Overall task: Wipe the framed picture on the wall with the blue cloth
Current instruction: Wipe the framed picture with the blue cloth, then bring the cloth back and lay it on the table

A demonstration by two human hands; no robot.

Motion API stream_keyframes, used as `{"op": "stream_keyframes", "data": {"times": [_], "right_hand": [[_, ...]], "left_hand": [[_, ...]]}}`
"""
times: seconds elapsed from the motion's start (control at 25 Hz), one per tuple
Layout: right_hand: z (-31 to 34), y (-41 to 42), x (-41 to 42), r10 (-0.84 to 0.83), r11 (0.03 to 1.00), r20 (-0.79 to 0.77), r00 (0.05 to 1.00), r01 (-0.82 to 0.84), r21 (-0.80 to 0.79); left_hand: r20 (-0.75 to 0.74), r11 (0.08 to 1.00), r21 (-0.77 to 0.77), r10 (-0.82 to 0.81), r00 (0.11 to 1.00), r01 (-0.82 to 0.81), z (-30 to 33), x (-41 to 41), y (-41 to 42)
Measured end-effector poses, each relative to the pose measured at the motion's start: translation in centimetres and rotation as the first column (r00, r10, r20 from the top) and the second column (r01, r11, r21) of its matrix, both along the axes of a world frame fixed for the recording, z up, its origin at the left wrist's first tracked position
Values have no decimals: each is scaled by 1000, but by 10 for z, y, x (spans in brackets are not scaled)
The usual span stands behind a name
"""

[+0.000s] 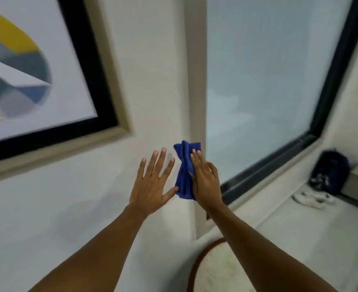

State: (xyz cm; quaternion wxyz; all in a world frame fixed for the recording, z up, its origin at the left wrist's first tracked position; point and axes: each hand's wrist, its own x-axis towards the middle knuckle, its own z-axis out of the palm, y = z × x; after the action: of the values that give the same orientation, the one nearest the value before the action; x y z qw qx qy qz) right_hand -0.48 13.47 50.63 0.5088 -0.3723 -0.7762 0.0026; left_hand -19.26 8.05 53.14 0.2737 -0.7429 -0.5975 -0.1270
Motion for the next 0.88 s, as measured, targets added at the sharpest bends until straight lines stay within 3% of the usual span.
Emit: {"op": "stream_keyframes", "data": {"times": [0.16, 0.32, 0.52, 0.68, 0.88], "right_hand": [[-165, -17, 109, -54, 952, 232, 971, 121, -283], [-349, -62, 182, 29, 790, 477, 878, 272, -549], [-556, -118, 218, 138, 723, 700, 700, 412, -554], [-611, -125, 220, 95, 695, 634, 768, 405, -594], [-595, -115, 222, 210, 579, 639, 740, 433, -691]], "left_hand": [[52, 950, -290, -103, 993, 114, -158, 84, 22], [167, 787, -574, -160, 973, 227, -351, 160, 5], [194, 581, -751, -262, 945, 315, -573, 199, -14], [237, 542, -742, -337, 911, 394, -635, 206, -18], [78, 547, -788, -368, 927, 283, -625, 212, -8]]}}
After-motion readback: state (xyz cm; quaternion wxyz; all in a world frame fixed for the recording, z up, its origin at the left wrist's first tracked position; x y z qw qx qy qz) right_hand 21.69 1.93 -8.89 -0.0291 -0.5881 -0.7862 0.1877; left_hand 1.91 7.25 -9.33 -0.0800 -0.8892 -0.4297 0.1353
